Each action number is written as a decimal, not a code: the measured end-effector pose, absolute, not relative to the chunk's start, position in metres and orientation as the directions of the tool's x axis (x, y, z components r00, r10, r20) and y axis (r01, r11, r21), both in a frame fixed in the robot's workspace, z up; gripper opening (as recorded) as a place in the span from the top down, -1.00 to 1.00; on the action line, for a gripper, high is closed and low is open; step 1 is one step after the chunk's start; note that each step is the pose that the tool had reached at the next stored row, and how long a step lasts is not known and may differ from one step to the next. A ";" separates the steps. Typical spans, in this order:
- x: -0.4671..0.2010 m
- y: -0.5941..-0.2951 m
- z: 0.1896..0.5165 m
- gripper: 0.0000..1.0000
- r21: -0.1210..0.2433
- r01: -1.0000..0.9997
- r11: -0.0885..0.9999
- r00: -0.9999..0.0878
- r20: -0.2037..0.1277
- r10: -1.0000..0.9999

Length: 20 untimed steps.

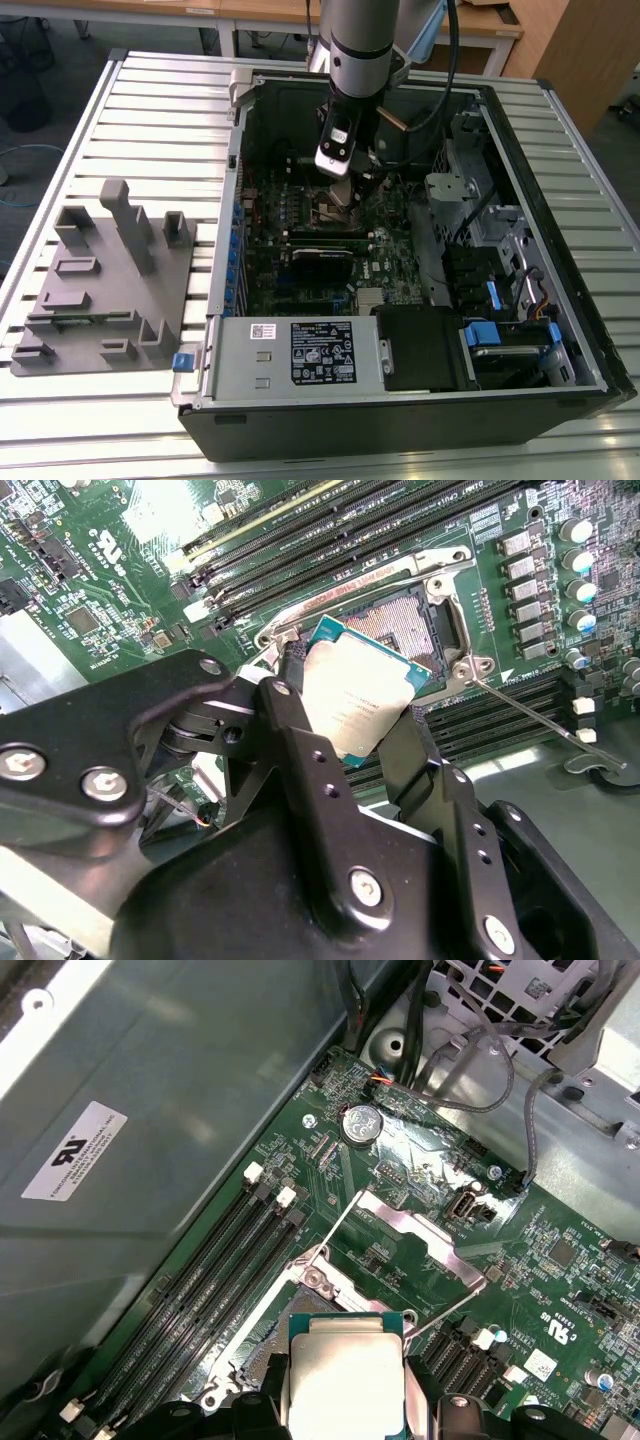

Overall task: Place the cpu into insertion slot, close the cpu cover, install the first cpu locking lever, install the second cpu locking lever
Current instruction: 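Place the cpu into insertion slot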

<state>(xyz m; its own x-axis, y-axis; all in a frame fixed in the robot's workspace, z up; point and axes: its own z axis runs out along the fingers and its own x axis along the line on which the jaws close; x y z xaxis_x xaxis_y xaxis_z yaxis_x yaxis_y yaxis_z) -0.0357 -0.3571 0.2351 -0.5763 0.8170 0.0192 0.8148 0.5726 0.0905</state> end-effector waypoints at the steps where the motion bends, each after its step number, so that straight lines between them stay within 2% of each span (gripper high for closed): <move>1: -0.036 -0.357 0.235 -0.08 0.090 0.820 0.566 -0.569 0.019 0.822; 20: -0.036 -0.357 0.235 -0.08 0.090 0.959 0.267 -0.270 0.019 0.963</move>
